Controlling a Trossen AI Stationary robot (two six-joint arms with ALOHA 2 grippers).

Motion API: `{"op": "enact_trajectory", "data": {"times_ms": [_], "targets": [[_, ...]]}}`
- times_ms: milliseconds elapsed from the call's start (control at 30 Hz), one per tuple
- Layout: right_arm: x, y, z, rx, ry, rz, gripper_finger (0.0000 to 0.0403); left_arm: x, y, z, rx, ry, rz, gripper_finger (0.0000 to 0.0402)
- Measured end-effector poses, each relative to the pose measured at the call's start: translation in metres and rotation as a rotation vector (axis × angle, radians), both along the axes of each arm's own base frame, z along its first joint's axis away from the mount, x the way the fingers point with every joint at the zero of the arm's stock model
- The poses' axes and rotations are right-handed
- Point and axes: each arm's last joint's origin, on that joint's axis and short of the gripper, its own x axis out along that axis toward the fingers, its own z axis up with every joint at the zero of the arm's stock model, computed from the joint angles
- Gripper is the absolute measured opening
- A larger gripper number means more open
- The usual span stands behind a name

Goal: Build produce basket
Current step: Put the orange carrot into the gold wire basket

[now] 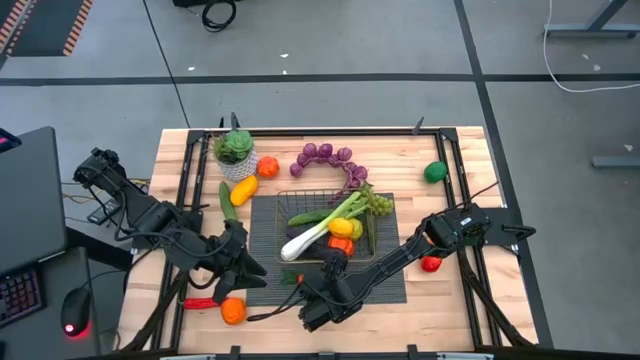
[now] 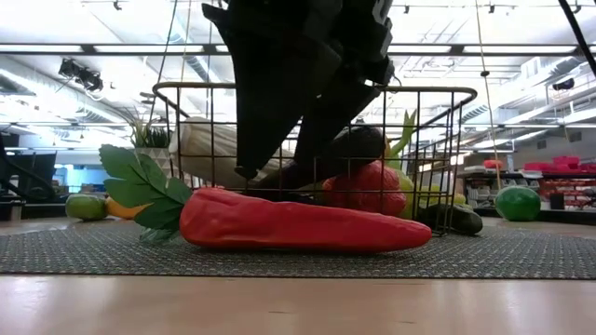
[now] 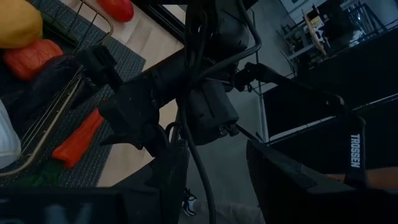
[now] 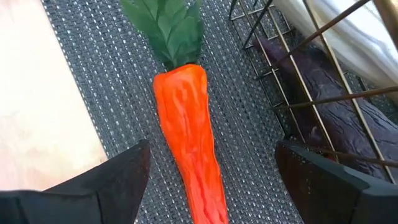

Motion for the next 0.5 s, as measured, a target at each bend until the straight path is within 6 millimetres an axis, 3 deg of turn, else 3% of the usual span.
{"op": "enact_trajectory", "data": {"times_ms": [300,500], "targets": [[0.002,0.002,0.005,0.02,-0.029,-0.025,0.0347,0.0,0.0,0.0,-0.015,0.006,0.007,0.0172],[-0.005,0.016,0.039,0.042,-0.04,-0.009,0.0347,0.0,0.0,0.0,-0.018,0.008,0.008,0.0172]]}}
